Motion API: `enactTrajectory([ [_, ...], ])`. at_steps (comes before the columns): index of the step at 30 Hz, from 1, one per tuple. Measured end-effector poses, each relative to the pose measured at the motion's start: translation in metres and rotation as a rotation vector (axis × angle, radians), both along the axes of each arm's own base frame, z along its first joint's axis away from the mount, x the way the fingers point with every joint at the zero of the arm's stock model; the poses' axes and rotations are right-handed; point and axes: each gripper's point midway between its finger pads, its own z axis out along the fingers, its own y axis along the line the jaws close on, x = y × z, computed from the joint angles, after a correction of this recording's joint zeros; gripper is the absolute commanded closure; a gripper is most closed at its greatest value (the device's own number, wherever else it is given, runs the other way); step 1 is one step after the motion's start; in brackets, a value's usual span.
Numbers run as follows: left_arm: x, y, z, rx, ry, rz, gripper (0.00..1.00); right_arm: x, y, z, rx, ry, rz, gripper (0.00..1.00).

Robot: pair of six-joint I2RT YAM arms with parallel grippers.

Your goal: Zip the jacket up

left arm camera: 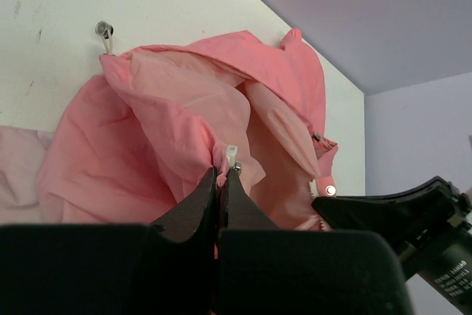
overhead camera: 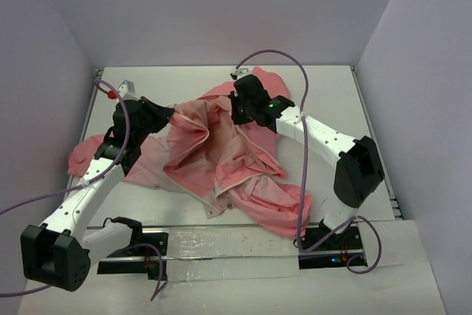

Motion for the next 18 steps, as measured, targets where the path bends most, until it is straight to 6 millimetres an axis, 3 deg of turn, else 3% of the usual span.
enactTrajectory([
  [8, -0.001, 0.0, 0.001, 0.0, -0.004, -0.001, 1.0, -0.005, -0.017, -0.018, -0.025, 0.032, -0.027, 0.88],
  [18, -0.002, 0.004, 0.006, 0.0, -0.017, 0.008, 1.0, 0.018, -0.065, -0.036, 0.065, 0.09, -0.103, 0.81],
])
